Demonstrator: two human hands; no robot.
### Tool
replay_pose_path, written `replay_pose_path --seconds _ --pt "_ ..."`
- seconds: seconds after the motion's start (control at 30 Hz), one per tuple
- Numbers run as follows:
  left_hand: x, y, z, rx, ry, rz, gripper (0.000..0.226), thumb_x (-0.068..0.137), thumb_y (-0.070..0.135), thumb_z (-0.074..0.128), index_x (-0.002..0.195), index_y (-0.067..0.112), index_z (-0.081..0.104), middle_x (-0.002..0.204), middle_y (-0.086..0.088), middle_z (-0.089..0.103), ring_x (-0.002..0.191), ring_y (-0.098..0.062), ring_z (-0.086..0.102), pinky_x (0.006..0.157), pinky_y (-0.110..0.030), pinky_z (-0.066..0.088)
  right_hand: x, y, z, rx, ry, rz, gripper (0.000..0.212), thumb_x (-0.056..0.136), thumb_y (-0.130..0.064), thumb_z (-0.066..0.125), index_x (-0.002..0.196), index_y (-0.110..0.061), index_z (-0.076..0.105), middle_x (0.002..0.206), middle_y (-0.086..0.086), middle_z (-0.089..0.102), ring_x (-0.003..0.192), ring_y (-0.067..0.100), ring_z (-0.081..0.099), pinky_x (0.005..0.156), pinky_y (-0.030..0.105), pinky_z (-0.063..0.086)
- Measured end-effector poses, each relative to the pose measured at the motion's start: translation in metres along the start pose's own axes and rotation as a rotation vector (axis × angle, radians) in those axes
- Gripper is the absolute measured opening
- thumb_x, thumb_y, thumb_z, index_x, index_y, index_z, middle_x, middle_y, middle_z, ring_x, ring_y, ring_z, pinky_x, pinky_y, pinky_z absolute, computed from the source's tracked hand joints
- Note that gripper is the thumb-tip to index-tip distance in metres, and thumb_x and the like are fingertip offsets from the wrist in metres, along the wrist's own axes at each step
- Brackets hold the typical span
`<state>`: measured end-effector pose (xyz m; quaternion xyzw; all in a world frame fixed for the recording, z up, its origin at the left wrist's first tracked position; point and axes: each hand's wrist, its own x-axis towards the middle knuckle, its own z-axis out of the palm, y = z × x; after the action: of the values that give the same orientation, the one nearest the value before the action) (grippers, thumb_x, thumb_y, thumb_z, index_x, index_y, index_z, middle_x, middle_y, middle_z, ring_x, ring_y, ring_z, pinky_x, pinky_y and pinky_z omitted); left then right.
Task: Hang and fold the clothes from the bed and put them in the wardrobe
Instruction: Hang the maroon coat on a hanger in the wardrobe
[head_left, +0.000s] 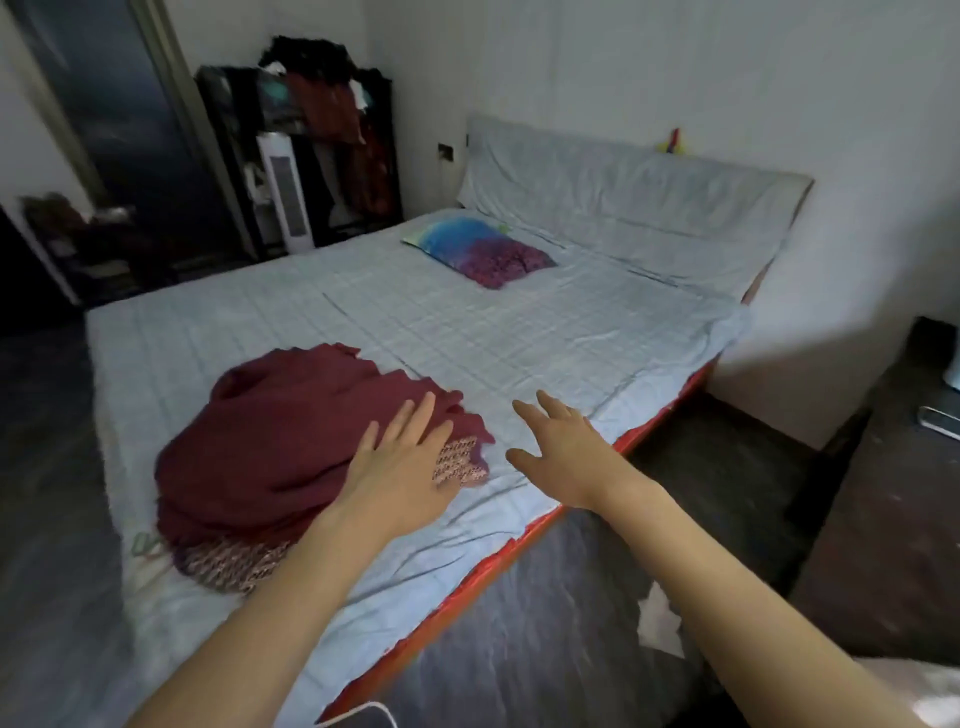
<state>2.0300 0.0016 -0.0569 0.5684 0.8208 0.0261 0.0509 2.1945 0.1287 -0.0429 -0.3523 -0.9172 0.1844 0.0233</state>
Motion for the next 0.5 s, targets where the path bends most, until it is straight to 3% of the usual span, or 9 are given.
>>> replay_pose_path --seconds 0.2,0.5 --pt "0.011 -0.063 0.011 -0.035 -0.03 -0.269 0.07 0.092 0.052 0.044 0.153 0.031 0.017 0.161 0.005 -0.016 0.149 -0.015 -0.009 0.12 -0.044 0.003 0.085 -0.033 0.025 0.002 -0.101 -0.21 0.07 0.094 -0.044 0.05 0.154 -0.025 0.019 0.161 0.013 0.008 0.148 0.028 0.009 0.119 0.048 0.014" --pt "0.059 -0.171 0.034 -0.082 -0.04 -0.474 0.068 0.092 0.052 0.043 0.153 0.032 0.018 0.161 0.005 -0.015 0.149 -0.015 -0.009 0.121 -0.044 0.004 0.218 -0.097 0.059 -0.044 -0.203 -0.377 0.069 0.095 -0.044 0.048 0.154 -0.027 0.017 0.162 0.011 0.006 0.148 0.028 0.009 0.119 0.048 0.016"
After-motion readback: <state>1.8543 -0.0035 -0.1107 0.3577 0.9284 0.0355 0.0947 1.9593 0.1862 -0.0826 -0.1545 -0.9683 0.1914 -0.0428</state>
